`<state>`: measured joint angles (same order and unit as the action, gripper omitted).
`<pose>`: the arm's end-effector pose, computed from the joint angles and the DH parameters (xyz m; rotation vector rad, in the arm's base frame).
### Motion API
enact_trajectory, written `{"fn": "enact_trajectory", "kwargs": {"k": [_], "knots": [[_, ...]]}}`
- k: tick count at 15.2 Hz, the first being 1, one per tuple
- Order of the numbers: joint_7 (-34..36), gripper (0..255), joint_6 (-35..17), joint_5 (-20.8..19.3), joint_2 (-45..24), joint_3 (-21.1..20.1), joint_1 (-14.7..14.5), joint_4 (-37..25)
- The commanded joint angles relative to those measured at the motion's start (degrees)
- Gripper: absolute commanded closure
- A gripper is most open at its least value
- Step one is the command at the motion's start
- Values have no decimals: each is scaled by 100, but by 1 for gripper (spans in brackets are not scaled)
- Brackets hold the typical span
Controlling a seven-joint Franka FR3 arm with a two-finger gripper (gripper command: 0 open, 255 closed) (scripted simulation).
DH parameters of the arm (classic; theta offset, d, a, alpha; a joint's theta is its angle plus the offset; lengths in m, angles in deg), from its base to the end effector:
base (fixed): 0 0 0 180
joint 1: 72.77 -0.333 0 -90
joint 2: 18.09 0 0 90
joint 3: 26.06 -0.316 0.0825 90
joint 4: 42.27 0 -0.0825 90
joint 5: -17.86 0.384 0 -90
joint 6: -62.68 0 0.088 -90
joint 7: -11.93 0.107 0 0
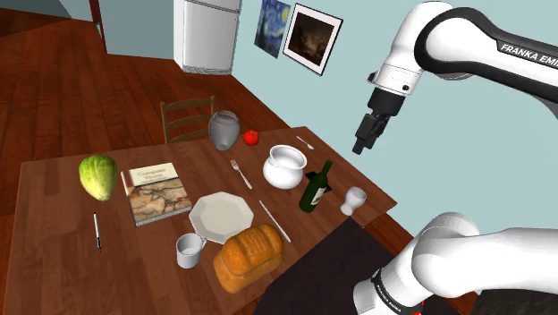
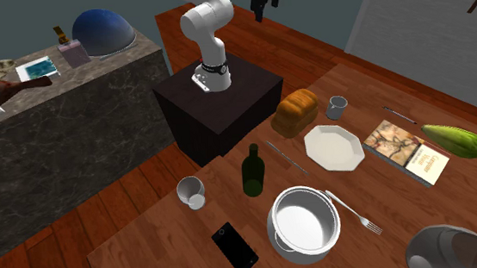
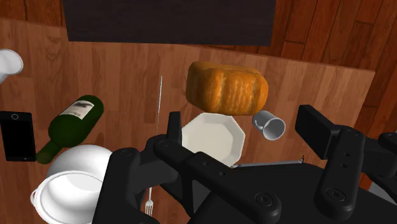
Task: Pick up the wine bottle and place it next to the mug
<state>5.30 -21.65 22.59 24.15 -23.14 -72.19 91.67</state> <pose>0.3083 -0.0136 0.5764 -3.0074 -0.1097 0.1798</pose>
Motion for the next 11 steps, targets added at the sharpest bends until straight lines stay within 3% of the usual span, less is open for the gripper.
{"fn": "enact_trajectory", "kwargs": {"k": [1,11], "knots": [[0,0,0,0,0,0,0,0],[-808,0,-1911,-607,-691,683,352,864]]}}
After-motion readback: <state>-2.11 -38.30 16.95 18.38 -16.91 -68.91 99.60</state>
